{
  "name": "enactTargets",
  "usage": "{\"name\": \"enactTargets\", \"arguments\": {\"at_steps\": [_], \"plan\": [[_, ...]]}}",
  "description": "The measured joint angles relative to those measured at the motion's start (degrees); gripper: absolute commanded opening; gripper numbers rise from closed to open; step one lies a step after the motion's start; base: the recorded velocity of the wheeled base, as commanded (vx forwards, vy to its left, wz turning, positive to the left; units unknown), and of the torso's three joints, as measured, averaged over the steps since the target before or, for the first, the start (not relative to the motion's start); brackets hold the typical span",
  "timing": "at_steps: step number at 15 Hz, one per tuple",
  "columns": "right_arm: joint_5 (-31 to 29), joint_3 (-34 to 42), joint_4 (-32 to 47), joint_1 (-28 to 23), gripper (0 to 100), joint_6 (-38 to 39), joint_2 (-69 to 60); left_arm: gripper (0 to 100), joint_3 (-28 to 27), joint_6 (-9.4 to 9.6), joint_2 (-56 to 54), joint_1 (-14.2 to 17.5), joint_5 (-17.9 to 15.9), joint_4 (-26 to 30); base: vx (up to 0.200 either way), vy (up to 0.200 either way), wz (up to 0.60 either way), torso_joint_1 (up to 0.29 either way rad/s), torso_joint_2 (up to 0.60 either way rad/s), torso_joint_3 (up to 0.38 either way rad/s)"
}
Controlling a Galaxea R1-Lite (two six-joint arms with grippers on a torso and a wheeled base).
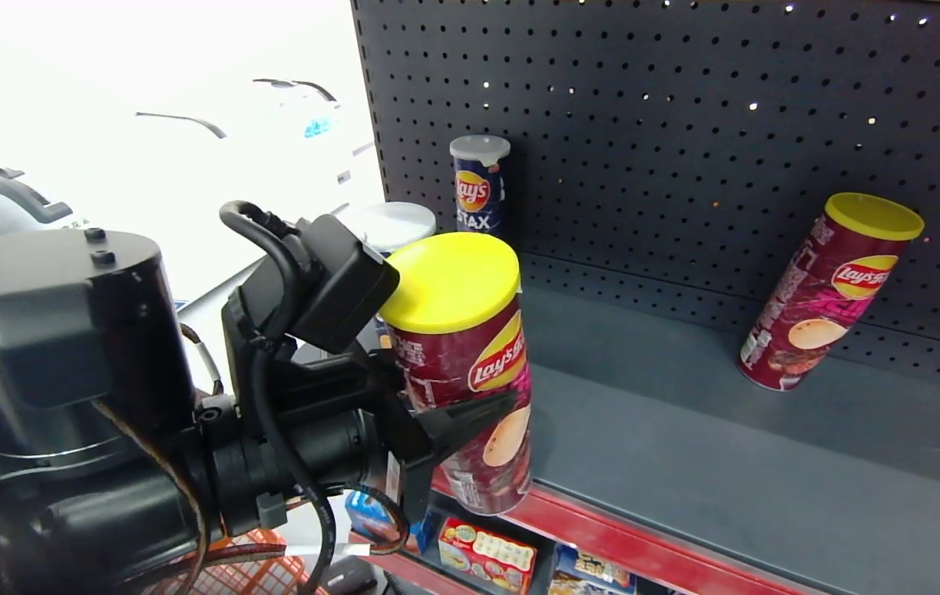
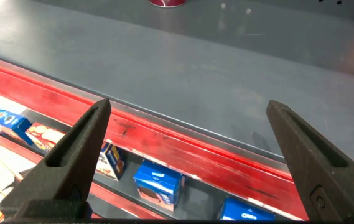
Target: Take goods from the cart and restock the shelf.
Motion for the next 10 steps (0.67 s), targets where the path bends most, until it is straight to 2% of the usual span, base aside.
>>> {"name": "enactTargets", "arguments": {"at_steps": [9, 10], "plan": [[0.0, 0.0, 0.0, 0.0, 100, 0.0, 0.0, 0, -3.8, 0.04, 4.8, 0.2, -0.1, -0.5, 0.0, 0.0, 0.0, 0.0, 0.0, 0.0], [0.0, 0.0, 0.0, 0.0, 100, 0.0, 0.0, 0, -3.9, 0.02, 5.1, 0.2, -0.3, -0.5, 0.0, 0.0, -0.6, -0.002, 0.01, 0.007]]}}
